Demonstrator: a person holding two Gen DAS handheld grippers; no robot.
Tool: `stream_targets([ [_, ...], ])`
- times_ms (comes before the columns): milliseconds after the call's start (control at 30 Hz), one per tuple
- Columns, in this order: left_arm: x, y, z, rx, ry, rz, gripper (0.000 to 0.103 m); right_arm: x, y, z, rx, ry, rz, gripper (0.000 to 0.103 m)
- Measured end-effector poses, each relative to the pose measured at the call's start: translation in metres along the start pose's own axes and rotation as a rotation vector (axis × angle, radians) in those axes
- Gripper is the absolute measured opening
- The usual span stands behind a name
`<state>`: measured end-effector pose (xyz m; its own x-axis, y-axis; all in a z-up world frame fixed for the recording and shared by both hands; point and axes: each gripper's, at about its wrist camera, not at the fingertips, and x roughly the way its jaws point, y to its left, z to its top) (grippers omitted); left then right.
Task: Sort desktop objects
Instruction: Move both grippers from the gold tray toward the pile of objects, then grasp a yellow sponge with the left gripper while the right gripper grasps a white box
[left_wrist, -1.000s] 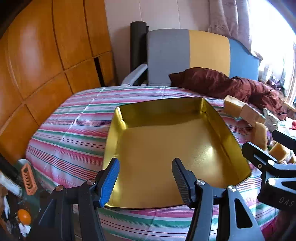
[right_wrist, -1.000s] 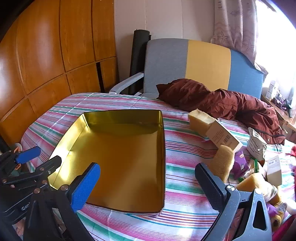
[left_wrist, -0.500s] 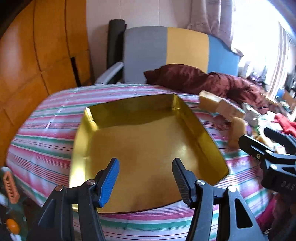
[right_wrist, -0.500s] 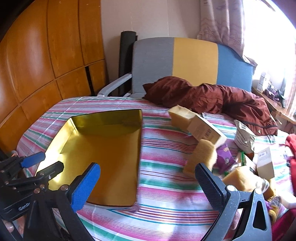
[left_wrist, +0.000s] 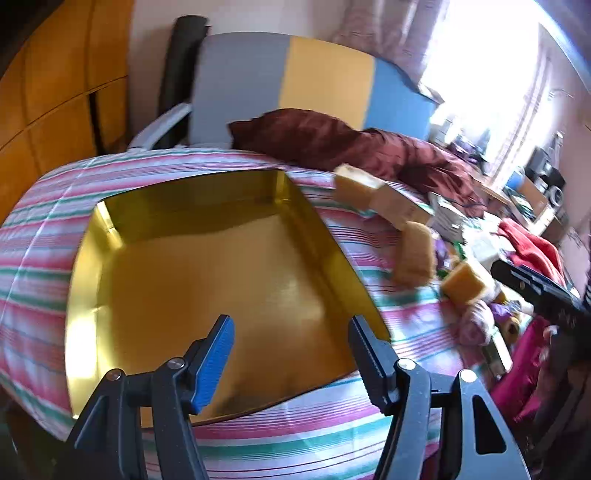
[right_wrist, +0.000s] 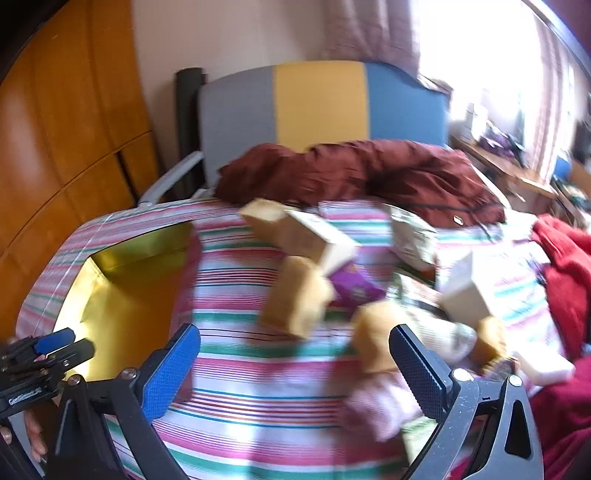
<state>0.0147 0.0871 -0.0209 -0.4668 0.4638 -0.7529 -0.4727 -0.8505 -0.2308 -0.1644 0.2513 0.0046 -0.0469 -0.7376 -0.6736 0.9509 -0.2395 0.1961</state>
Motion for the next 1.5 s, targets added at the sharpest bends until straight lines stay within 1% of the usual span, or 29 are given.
stream_targets([
  [33,0.001,-0.004,0.001,0.013,0.008,-0.027,0.065,-0.002,-0.012,0.001,0.02,0.01,-0.007,0.102],
  [167,0.005,-0.026,0.005,0.071,0.017,-0.083,0.065,-0.011,-0.067,0.003,0.107,0.056,-0.017,0.102],
  [233,0.011,-0.037,0.009,0.091,0.03,-0.111,0.065,-0.013,-0.094,0.004,0.163,0.082,-0.004,0.102],
  [300,0.019,-0.045,0.012,0.104,0.051,-0.119,0.065,-0.015,-0.121,0.006,0.238,0.1,0.007,0.102],
  [333,0.021,-0.049,0.013,0.114,0.056,-0.123,0.065,-0.015,-0.129,0.007,0.244,0.11,0.029,0.102],
  [433,0.026,-0.066,0.02,0.155,0.064,-0.152,0.065,-0.011,-0.155,0.017,0.304,0.122,0.033,0.101],
  [500,0.031,-0.073,0.024,0.17,0.068,-0.156,0.065,-0.005,-0.167,0.026,0.318,0.131,0.054,0.099],
  [600,0.042,-0.084,0.03,0.193,0.078,-0.162,0.065,0.007,-0.189,0.044,0.354,0.123,0.046,0.097],
  [700,0.053,-0.095,0.032,0.218,0.095,-0.165,0.065,0.033,-0.208,0.057,0.383,0.155,0.042,0.094],
  [767,0.06,-0.101,0.033,0.236,0.108,-0.161,0.065,0.055,-0.216,0.061,0.4,0.197,0.046,0.091],
  [833,0.069,-0.104,0.036,0.242,0.122,-0.161,0.064,0.08,-0.221,0.061,0.397,0.244,0.059,0.084],
  [933,0.079,-0.106,0.041,0.238,0.138,-0.162,0.065,0.111,-0.223,0.053,0.412,0.31,0.087,0.078],
  [967,0.082,-0.108,0.043,0.237,0.14,-0.161,0.065,0.116,-0.224,0.052,0.413,0.322,0.096,0.077],
  [1033,0.091,-0.11,0.048,0.234,0.146,-0.163,0.065,0.121,-0.223,0.052,0.38,0.339,0.138,0.077],
  [1100,0.101,-0.113,0.051,0.239,0.162,-0.164,0.064,0.124,-0.221,0.054,0.333,0.343,0.161,0.077],
  [1267,0.125,-0.124,0.058,0.255,0.197,-0.164,0.064,0.139,-0.219,0.051,0.32,0.395,0.192,0.077],
  [1300,0.128,-0.126,0.059,0.258,0.202,-0.164,0.065,0.141,-0.22,0.05,0.325,0.402,0.202,0.076],
  [1400,0.137,-0.131,0.064,0.27,0.215,-0.174,0.065,0.145,-0.218,0.049,0.31,0.413,0.212,0.06],
  [1500,0.147,-0.137,0.069,0.29,0.224,-0.169,0.065,0.144,-0.212,0.05,0.269,0.416,0.227,0.057],
])
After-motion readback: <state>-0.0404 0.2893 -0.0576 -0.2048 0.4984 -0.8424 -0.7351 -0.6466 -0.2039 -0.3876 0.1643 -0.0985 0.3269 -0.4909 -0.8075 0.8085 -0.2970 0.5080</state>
